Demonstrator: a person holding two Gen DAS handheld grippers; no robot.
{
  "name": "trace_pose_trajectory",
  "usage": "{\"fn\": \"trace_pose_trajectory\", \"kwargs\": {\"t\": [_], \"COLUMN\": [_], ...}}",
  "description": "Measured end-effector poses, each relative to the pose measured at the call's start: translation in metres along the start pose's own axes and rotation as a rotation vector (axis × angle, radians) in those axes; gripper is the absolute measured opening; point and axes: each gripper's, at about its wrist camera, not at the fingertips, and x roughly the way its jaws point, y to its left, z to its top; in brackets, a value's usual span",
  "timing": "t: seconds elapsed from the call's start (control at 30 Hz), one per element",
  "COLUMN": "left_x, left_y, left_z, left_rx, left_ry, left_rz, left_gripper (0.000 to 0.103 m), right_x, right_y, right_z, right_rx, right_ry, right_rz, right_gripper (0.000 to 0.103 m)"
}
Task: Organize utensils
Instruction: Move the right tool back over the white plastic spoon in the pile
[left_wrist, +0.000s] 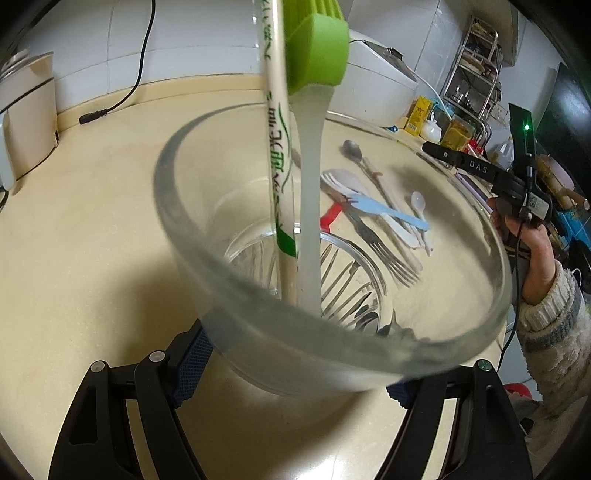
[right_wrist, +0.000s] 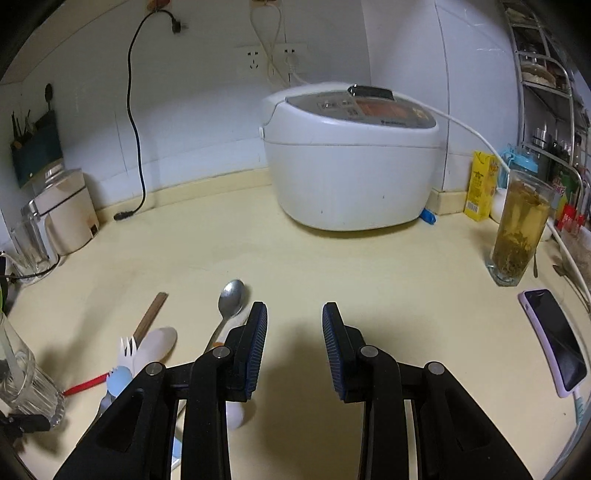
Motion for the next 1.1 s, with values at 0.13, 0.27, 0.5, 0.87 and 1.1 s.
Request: {"fn": "trace_pose_trajectory", "kwargs": {"t": [0.13, 0.27, 0.5, 0.87, 1.1], "left_x": [0.0, -0.001, -0.001, -0.001, 0.0], "left_y": [-0.002, 0.0, 0.002, 0.0, -0.004], "left_z": [-0.002, -0.002, -0.001, 0.0, -0.001], "left_rx": [0.004, -0.009, -0.008, -0.005, 0.005], "left_ry": [0.002, -0.002, 0.0, 0.0, 0.003], "left_rz": [0.008, 0.009, 0.012, -0.001, -0.001], "left_gripper": [0.082, 0.082, 0.082, 0.082, 0.082], "right_x": [0.014, 0.024, 0.029, 0.032, 0.027], "right_y": [0.001, -0.005, -0.006, 0.01, 0.006], "right_z": [0.001, -0.003, -0.006, -0.01, -0.014], "right_rx": [0.02, 0.082, 0.097, 0.041, 0.073], "right_ry": [0.084, 0.149, 0.176, 0.227, 0.242], "right_rz": [0.011, 0.077, 0.089, 0.084, 0.111], "right_gripper": [0.032, 0.032, 0.032, 0.032, 0.032]}}
